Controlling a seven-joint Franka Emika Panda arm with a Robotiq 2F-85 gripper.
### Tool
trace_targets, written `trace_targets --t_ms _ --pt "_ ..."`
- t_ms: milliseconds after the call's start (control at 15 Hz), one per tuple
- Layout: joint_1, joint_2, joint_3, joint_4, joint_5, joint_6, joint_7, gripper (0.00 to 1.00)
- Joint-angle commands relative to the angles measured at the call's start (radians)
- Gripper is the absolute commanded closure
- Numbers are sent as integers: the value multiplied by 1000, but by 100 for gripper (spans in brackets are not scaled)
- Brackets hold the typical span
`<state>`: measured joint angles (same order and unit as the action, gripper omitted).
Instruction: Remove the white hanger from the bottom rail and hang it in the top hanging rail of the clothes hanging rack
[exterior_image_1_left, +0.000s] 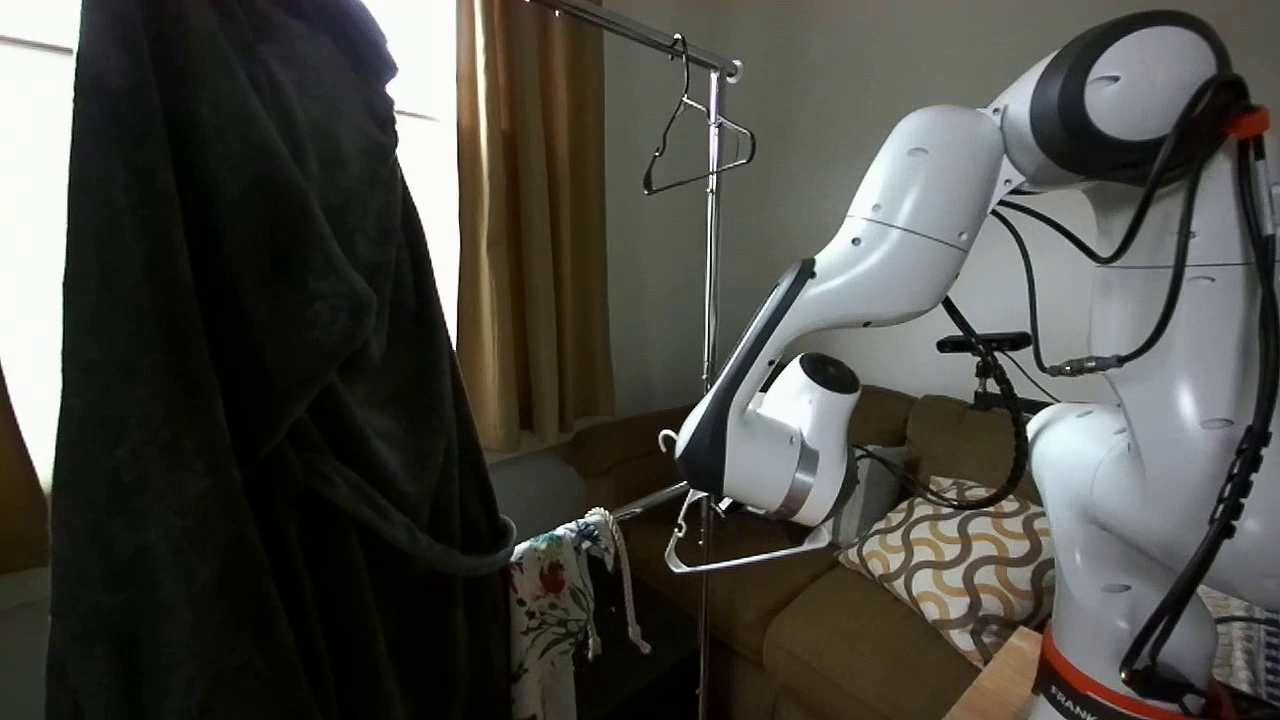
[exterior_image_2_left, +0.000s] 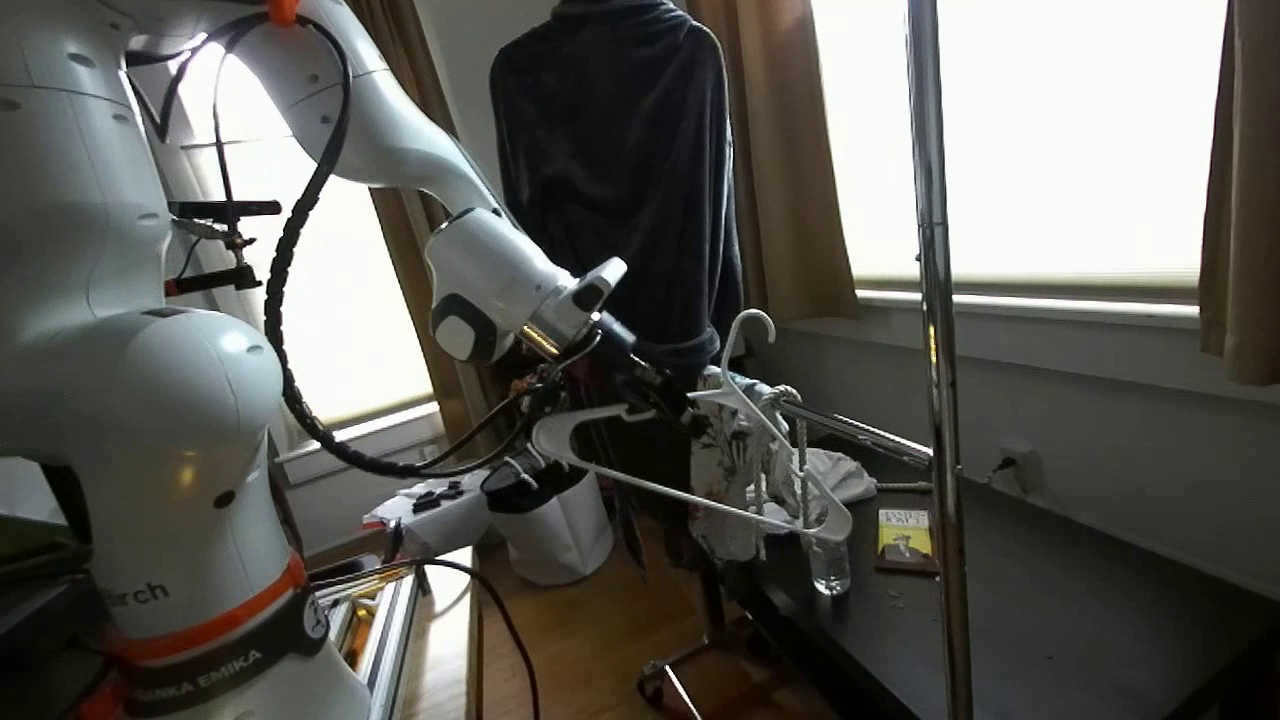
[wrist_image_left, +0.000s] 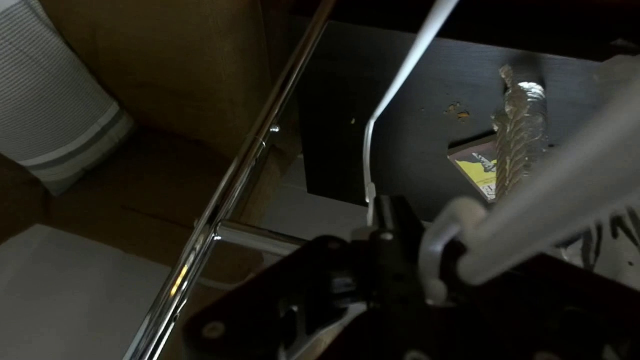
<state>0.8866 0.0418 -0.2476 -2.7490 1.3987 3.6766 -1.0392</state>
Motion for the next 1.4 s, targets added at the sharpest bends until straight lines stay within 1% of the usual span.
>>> trace_targets --t_ms 0,67,133,333,400,467,533,600,733,800,933,1000,1067,1267,1333 --pt "37 -128 35 -1 228 36 -272 99" --pt "43 -160 44 4 293 55 -351 99" --pt "50 -231 53 -28 348 89 -426 99" --pt "70 -352 62 3 500 170 -644 99" --pt "76 -404 68 17 526 209 -708 99" --pt "-45 -445 198 33 552 218 -766 99" --pt "-54 -495 211 50 566 228 -824 99" --pt "-77 -535 237 79 574 226 -879 99" --pt "-118 -587 272 119 557 185 -944 99" --pt "-135 -600 278 146 542 152 -974 99" --pt "-173 -609 277 183 509 63 -992 99" --pt "-126 -603 218 204 471 34 -991 99" --pt "-138 -603 212 217 453 -18 -993 99" --pt "-145 -607 190 257 353 -163 -982 99" --pt "-132 -585 172 268 353 -183 -1006 99"
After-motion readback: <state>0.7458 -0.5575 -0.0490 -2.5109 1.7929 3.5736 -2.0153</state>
